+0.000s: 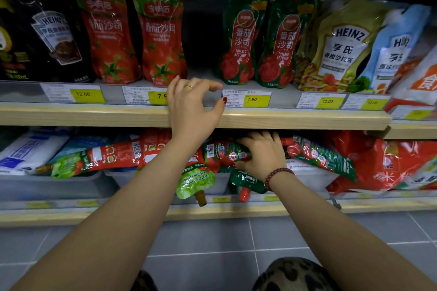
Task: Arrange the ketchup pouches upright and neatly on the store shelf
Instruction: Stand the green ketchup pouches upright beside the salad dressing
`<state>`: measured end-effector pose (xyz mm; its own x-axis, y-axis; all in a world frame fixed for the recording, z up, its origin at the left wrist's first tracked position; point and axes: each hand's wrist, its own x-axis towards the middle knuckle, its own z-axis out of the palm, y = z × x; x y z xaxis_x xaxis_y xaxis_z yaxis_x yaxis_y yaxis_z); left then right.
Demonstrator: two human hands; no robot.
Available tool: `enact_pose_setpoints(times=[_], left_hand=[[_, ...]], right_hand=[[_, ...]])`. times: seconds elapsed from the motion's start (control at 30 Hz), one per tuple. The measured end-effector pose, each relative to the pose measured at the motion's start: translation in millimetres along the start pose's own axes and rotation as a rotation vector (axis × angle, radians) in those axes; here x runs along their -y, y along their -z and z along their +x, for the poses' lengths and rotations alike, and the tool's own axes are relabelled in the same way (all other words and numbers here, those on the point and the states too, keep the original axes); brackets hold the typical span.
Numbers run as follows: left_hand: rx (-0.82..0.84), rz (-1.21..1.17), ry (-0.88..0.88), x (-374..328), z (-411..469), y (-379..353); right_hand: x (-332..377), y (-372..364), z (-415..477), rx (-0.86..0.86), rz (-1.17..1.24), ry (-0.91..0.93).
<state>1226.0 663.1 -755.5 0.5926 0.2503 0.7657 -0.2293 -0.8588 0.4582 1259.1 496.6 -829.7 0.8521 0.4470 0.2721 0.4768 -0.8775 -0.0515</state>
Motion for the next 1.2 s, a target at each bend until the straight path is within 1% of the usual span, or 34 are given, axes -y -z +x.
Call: enact_pose_setpoints(times=[0.23,0.37,0.43,0.5,0.63,0.73,0.83,1.0,1.1,1.2], left_hand=[[0.024,-0.061,0.026,-1.7,0.3,3.8],[0.062,-0.095,0.033,-2.7,0.9,7.7],[0.073,-0.128,0.019,-2.6,0.1,10.3],[0.091,-0.168,-0.017,-3.1,-2.7,13.4],[0.17,-0.223,-0.099,-9.5,-7.1,16.1],[0.251,-0.286,-0.088,-17.3,-6.1,18.7],[0.345,-0.37,-0.095,-27.6,-1.7,23.0],[0.556,-0.458,-0.153,-47.1,10.3,33.3],[0.6,-0.416,-0.242,-48.4,10.9,39.2],[0.623,-0.21,-0.308,-50.9,10.8,38.8]], right_hand=[[-1.3,2.1,-6.2,-0.049,-0.017,0.153],[-1.2,9.7,-15.5,-0.144,0.002,0.269],[-1.9,15.4,-20.7,-0.185,0.025,0.288],[-4.7,22.2,-24.3,-0.2,0.078,0.257],[-10.7,38.6,-30.6,-0.192,0.183,0.198],[-12.9,60.4,-32.7,-0.165,0.303,0.146],[-16.2,90.3,-30.0,-0.128,0.382,0.132],[-17.5,143.2,-19.5,0.022,0.348,0.19],[-19.9,171.2,-10.9,0.051,0.329,0.203],[-22.9,193.8,1.2,0.044,0.313,0.179]])
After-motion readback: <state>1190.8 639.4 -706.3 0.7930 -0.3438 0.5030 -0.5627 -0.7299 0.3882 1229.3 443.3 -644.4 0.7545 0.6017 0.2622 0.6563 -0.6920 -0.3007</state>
